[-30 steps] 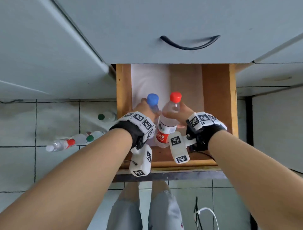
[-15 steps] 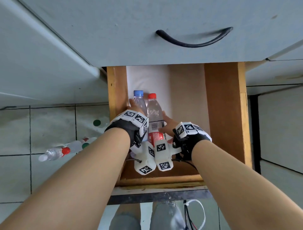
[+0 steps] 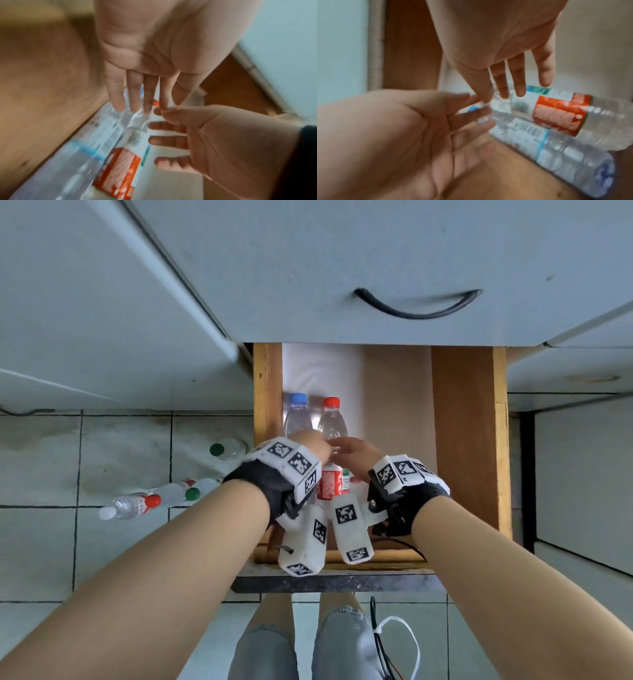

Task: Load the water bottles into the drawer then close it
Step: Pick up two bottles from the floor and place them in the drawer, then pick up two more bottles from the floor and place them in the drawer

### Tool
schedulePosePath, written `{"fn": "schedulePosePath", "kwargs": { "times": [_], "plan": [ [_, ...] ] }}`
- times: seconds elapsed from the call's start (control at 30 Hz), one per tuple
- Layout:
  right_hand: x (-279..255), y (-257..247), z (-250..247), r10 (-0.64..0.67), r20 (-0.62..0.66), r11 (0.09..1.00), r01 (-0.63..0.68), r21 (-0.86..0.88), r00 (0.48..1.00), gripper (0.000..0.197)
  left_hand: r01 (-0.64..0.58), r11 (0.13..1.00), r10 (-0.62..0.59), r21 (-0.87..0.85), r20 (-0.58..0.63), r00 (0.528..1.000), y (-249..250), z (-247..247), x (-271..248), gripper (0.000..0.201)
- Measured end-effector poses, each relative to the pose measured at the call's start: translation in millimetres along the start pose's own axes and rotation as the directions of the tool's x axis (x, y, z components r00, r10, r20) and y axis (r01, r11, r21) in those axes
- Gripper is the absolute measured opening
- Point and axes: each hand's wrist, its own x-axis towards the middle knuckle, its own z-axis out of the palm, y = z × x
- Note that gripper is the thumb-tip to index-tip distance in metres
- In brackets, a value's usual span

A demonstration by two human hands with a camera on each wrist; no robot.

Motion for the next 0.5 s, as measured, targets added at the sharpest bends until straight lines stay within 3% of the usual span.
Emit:
{"fn": "schedulePosePath", "kwargs": {
  "times": [0.1, 0.2, 0.33, 0.5],
  "plan": [
    [-31, -31, 2, -0.173, -0.039, 0.984, 0.174, 0.027, 0.984, 0.038, -0.164, 0.964, 0.138, -0.211, -0.135, 0.981, -8, -19, -37, 0.032],
    [-65, -70, 12, -0.334, -0.029, 0.942, 0.335, 0.011, 0.942, 0.029, -0.301, 0.889, 0.171, -0.345, -0.359, 0.917, -31, -42, -82, 0.03],
    [-89, -116, 56, -0.456, -0.058, 0.888, 0.458, 0.032, 0.888, 0.018, -0.386, 0.817, 0.091, -0.428, -0.565, 0.82, -80, -62, -116, 0.025],
    [-84, -148, 146, -0.463, 0.031, 0.886, 0.462, 0.04, 0.886, 0.024, -0.372, 0.81, -0.019, -0.453, -0.656, 0.755, -177, -78, -146, 0.023]
  ]
}}
